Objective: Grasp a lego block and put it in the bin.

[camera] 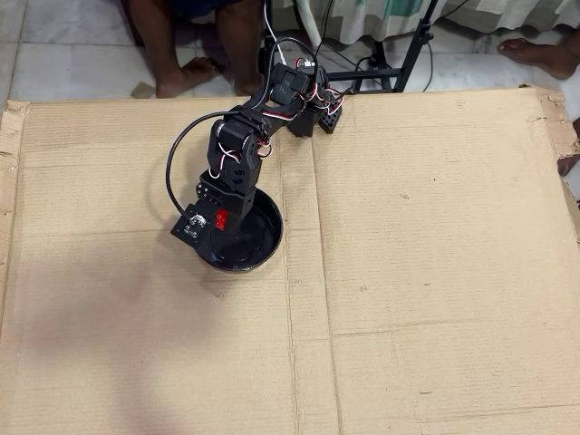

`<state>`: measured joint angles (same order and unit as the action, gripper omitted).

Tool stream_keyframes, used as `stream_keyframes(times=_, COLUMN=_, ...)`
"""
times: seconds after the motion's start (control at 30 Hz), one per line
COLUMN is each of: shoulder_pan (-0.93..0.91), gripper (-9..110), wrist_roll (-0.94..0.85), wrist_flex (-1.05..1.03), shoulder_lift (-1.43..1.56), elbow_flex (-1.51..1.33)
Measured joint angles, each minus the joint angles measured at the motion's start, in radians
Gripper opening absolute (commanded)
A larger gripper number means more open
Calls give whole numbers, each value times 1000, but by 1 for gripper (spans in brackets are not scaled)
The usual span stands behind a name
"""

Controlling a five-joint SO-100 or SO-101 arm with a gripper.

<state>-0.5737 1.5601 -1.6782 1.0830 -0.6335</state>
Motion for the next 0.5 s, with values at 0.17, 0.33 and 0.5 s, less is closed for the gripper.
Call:
stream_keyframes(times=0.17, shoulder_pan=-11, gripper=0, wrist_roll=0, wrist_flex=0, shoulder_lift=0, elbow_flex=0)
stream_keyframes(times=0.33, shoulder_pan=-11, gripper=15, wrist_roll=0, wrist_flex=0, shoulder_lift=0, elbow_flex=0)
stream_keyframes(times=0.5, shoulder_pan=-9, gripper=20, wrist_roll=0, wrist_flex=-20, shoulder_lift=0, elbow_flex=0)
